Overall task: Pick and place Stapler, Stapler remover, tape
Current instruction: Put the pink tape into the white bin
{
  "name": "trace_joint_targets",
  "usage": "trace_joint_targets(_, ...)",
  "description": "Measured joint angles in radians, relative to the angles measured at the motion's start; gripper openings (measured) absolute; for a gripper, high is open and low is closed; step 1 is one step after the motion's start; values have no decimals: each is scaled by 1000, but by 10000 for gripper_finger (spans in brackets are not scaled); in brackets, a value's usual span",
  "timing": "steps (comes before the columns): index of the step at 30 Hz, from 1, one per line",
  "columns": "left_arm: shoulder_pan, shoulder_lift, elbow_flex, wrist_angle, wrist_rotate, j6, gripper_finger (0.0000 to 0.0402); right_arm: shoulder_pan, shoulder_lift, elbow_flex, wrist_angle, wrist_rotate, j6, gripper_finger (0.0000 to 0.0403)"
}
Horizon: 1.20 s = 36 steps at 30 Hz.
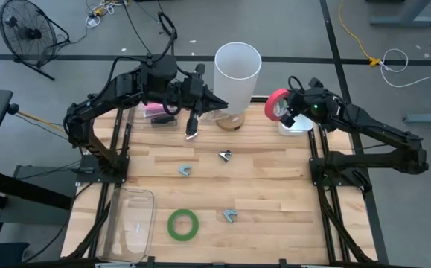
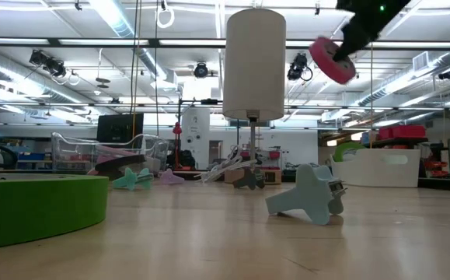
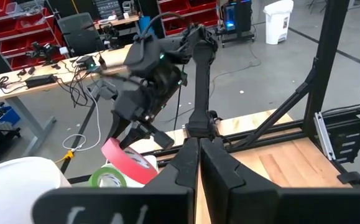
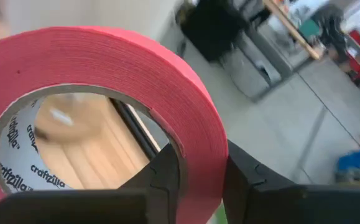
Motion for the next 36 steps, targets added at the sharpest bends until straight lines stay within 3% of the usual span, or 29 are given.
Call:
trace_joint_targets(11, 0, 0, 0, 0, 0, 0, 21, -225, 27, -122, -25, 31, -188, 80)
trace_joint_targets(15, 0, 0, 0, 0, 0, 0, 21, -272, 66, -175, 4, 120, -243, 80)
trace_joint_targets(22, 0, 0, 0, 0, 0, 0, 21, -293, 129, -269, 64, 196, -329, 80)
trace_joint_targets(30, 0, 0, 0, 0, 0, 0, 21, -294, 158, -374, 255, 343, -422, 80)
trace_joint_targets(36, 0, 0, 0, 0, 0, 0, 21, -294, 182, -430, 389, 341, -528, 80)
